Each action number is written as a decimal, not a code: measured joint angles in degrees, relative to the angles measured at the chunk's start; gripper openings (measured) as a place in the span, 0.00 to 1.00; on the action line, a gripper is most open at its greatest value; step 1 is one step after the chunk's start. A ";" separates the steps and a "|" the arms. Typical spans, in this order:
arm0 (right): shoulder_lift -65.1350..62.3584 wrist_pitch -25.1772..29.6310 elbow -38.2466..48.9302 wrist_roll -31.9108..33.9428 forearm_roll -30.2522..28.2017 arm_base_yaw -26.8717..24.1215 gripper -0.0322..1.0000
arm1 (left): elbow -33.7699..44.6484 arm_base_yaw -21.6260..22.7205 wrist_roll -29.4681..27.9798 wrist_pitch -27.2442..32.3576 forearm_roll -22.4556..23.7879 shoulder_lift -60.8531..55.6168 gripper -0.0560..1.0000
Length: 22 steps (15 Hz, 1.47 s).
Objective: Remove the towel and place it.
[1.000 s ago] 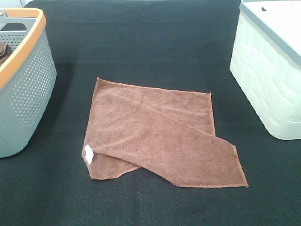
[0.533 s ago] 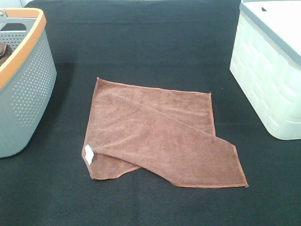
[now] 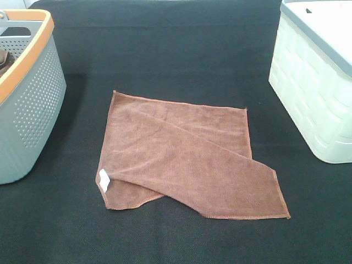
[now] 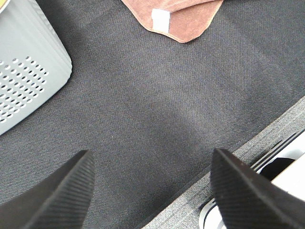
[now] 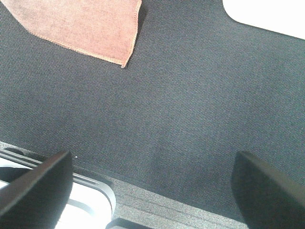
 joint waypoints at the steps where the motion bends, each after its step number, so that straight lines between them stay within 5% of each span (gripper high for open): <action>1: 0.00 0.00 0.00 0.00 0.00 0.00 0.85 | 0.00 0.00 0.00 0.00 0.00 0.00 0.68; 11: 0.00 -0.06 0.17 0.00 0.00 0.00 0.85 | 0.00 0.57 0.06 0.00 -0.06 0.00 0.68; 14: -1.49 -0.06 0.17 0.00 0.46 -3.21 0.85 | 0.00 11.40 0.23 -0.06 -0.11 -1.03 0.68; 17: -13.12 0.00 0.17 0.00 0.46 -12.95 0.85 | 0.00 25.21 0.23 -0.17 -0.11 -7.79 0.68; 22: -28.76 0.06 0.17 0.06 0.46 -17.99 0.85 | 0.06 29.45 0.23 -0.17 -0.11 -20.74 0.68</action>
